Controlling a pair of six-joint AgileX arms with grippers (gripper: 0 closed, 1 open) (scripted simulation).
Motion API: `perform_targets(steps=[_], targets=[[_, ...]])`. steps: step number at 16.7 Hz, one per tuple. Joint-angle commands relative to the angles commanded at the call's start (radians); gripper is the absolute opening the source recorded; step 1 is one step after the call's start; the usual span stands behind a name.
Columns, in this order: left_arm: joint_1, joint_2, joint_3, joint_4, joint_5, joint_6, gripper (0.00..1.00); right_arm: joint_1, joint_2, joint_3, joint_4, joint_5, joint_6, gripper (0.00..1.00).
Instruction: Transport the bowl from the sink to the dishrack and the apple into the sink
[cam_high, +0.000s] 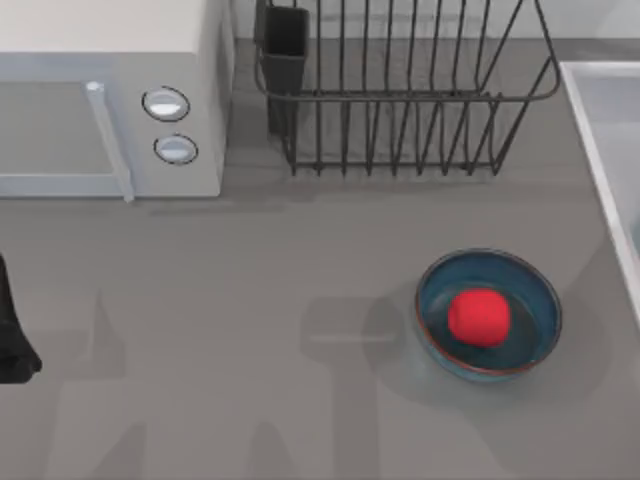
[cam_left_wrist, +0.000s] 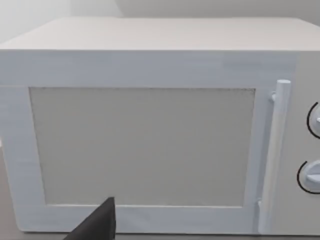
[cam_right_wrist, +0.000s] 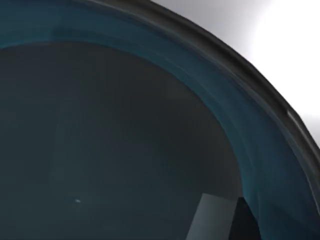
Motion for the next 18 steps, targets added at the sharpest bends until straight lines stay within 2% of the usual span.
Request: perform_targets(steps=[7, 18], targets=[[0.0, 0.0, 0.0, 0.0, 0.0, 0.0, 1.0, -0.038, -0.115, -0.039, -0.046, 0.0, -0.043, 0.0], [0.0, 0.0, 0.0, 0.0, 0.0, 0.0, 1.0, -0.316, -0.93, -0.443, -0.48, -0.027, -0.333, 0.0]])
